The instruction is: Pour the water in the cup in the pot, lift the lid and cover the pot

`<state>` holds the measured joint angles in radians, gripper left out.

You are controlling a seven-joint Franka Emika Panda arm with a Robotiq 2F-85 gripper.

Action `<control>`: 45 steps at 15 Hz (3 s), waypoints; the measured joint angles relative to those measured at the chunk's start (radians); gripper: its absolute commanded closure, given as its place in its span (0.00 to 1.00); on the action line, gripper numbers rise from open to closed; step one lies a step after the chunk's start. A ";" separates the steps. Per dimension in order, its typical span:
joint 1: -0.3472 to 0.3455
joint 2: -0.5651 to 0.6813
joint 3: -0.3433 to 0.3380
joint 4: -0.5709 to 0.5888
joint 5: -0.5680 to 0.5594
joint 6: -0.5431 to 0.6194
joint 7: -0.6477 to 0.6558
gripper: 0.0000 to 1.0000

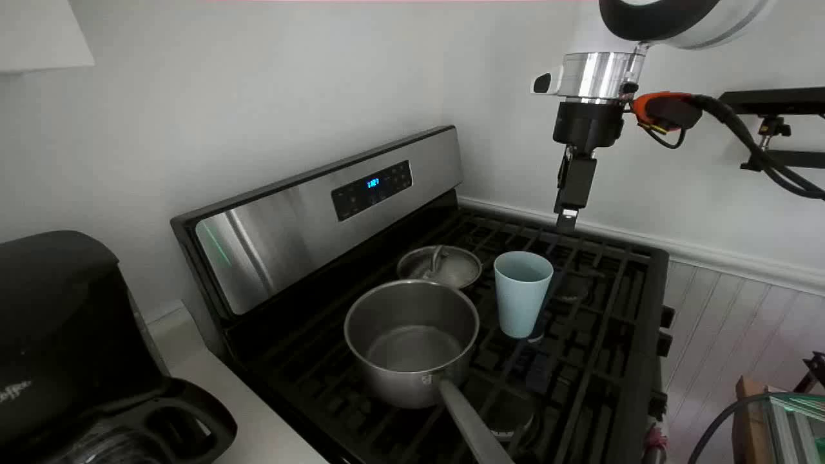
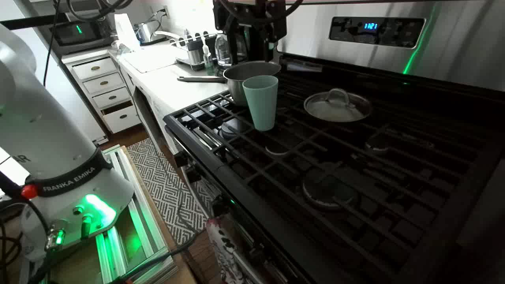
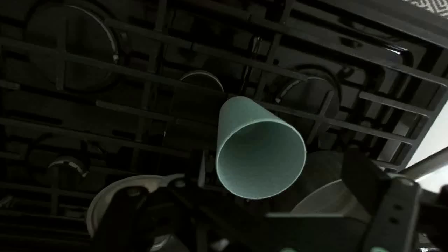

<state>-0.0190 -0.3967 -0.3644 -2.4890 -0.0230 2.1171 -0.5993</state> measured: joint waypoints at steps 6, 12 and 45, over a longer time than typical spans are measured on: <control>0.000 0.000 0.000 0.000 0.000 0.000 0.000 0.00; -0.008 0.028 -0.001 0.001 0.031 -0.011 0.000 0.00; -0.144 0.464 0.134 0.224 0.192 0.041 -0.122 0.99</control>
<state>-0.1630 0.0672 -0.2302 -2.2648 0.1690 2.1584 -0.7211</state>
